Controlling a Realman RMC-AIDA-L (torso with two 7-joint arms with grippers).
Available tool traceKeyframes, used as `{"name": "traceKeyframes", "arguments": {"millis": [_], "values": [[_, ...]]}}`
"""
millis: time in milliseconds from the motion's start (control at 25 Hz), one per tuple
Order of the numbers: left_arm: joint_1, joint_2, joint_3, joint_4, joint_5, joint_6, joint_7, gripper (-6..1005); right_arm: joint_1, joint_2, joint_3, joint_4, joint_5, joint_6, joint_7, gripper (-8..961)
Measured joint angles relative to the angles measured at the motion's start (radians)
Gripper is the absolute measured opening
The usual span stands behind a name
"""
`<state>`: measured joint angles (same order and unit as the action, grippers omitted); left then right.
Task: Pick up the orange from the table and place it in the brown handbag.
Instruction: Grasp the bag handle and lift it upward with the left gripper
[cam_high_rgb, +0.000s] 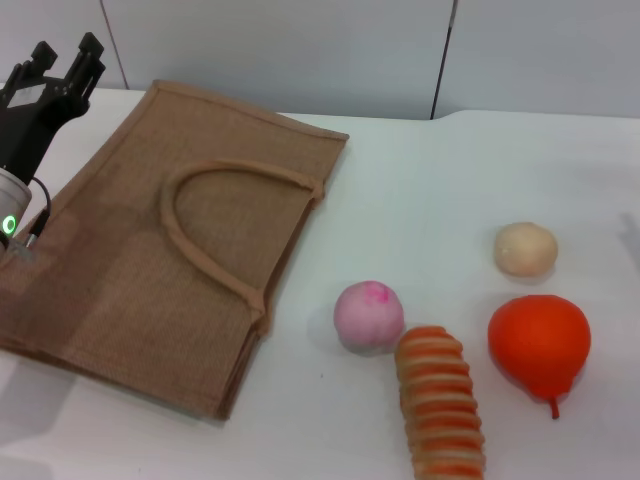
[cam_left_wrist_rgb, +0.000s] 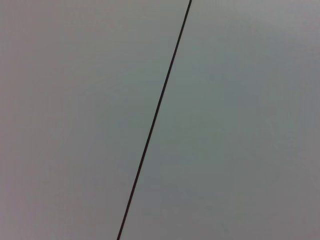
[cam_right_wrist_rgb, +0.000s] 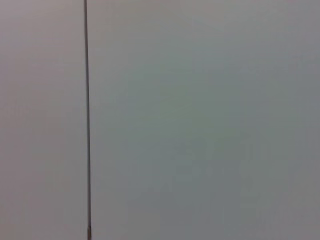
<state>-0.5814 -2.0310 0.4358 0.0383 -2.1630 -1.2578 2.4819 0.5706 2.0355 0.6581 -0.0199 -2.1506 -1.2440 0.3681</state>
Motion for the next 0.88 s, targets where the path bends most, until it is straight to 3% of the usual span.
{"name": "traceKeyframes", "arguments": {"millis": [600, 880], "values": [[0.0, 0.0, 0.002, 0.0, 0.002, 0.0, 0.0, 662, 0.001, 0.0, 0.0, 0.0, 0.0, 0.0, 0.0, 745], [-0.02, 0.003, 0.019, 0.001, 0.028, 0.084, -0.05, 649, 0.003, 0.0, 0.0, 0.0, 0.0, 0.029, 0.0, 745]]}}
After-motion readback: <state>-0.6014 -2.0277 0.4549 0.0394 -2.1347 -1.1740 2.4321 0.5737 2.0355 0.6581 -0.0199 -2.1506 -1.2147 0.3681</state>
